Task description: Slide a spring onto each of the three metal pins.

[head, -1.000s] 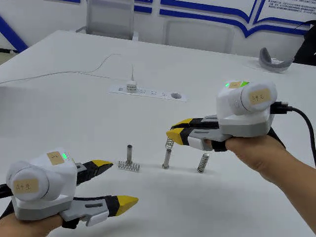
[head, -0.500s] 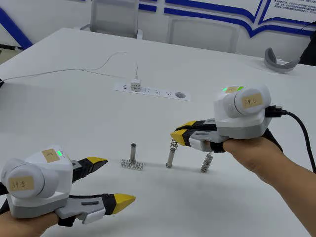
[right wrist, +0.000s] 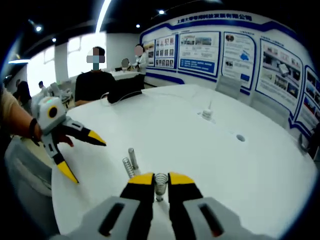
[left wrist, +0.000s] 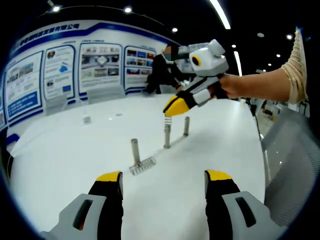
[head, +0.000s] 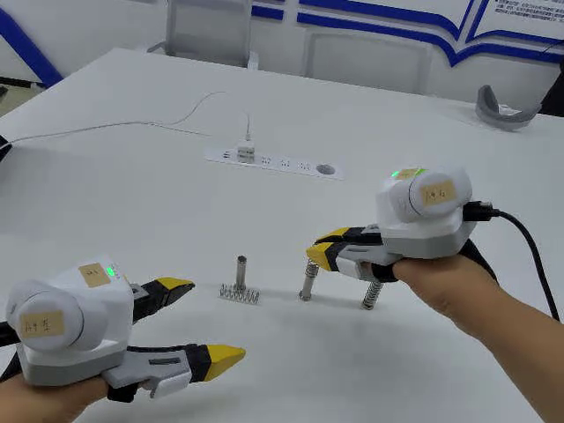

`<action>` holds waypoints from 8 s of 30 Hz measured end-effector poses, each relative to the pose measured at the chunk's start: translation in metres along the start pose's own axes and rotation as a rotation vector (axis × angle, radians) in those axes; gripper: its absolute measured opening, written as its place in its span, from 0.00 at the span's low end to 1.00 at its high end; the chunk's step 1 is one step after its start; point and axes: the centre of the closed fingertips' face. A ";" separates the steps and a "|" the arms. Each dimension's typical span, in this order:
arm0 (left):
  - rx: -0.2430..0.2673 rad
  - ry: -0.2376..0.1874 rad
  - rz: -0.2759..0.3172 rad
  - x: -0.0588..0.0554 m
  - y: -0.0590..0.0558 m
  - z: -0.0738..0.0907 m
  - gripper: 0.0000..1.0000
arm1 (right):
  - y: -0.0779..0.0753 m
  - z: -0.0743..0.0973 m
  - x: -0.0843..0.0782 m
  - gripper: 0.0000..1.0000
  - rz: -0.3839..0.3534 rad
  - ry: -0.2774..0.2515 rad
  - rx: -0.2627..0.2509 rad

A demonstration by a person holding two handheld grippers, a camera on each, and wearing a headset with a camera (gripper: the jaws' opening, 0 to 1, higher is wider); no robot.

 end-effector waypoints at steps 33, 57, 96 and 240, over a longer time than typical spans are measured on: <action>0.004 0.013 -0.009 0.000 0.008 0.000 0.67 | -0.009 -0.018 -0.032 0.12 -0.031 0.038 -0.007; -0.010 0.009 -0.014 0.001 0.005 -0.003 0.66 | 0.021 0.007 0.007 0.21 0.052 -0.075 0.014; 0.002 0.013 -0.011 -0.003 0.010 -0.002 0.66 | 0.057 -0.052 -0.036 0.21 0.144 0.130 0.147; -0.154 0.041 -0.176 -0.007 -0.035 -0.012 0.11 | 0.155 -0.008 -0.019 0.11 0.309 0.234 0.485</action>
Point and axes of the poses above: the centre of the closed fingertips' face, and the gripper's own axes: z roughly backward along the fingers, y roughly to its left, x roughly out of its top, and after that the axes turned 11 degrees about -z, right-handed
